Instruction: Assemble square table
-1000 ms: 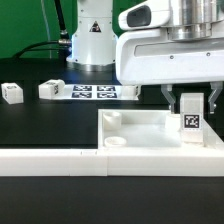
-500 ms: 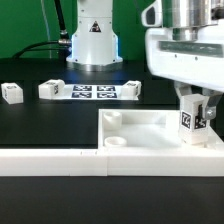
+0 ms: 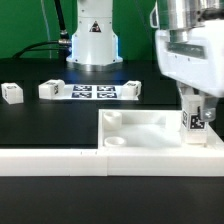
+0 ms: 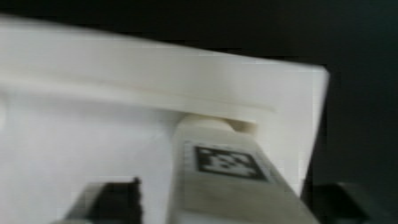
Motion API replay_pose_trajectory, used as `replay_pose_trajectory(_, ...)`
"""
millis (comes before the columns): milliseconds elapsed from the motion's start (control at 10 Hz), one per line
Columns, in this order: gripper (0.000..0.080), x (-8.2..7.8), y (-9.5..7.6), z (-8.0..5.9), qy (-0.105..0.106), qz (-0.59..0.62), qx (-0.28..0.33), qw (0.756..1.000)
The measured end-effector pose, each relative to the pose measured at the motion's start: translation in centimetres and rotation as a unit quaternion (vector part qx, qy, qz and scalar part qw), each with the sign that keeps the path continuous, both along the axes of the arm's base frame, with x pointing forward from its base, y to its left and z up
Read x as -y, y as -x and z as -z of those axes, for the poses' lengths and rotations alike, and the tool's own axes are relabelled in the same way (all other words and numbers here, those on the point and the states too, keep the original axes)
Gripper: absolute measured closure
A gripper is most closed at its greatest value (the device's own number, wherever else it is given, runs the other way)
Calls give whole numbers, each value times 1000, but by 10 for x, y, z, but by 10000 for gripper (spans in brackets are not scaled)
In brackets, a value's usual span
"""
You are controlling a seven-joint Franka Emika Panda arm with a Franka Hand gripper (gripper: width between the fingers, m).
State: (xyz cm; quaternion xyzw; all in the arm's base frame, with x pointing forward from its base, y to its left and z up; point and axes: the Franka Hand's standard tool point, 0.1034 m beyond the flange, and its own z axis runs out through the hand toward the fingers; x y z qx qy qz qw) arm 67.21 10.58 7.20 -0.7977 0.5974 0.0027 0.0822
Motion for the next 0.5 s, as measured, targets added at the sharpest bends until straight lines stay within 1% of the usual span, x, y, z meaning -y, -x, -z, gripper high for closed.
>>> replay_pose_trajectory(100,226,1,-2,-2,9,-99,13,995)
replay_pose_trajectory(200,226,4,-2,-2,14,-185,24,982)
replay_pose_trajectory(300,166,4,-2,-2,16,-201,26,979)
replay_pose_trajectory(400,154,4,-2,-2,18,-220,28,975)
replay_pose_trajectory(500,154,5,-2,-1,25,-268,34,962)
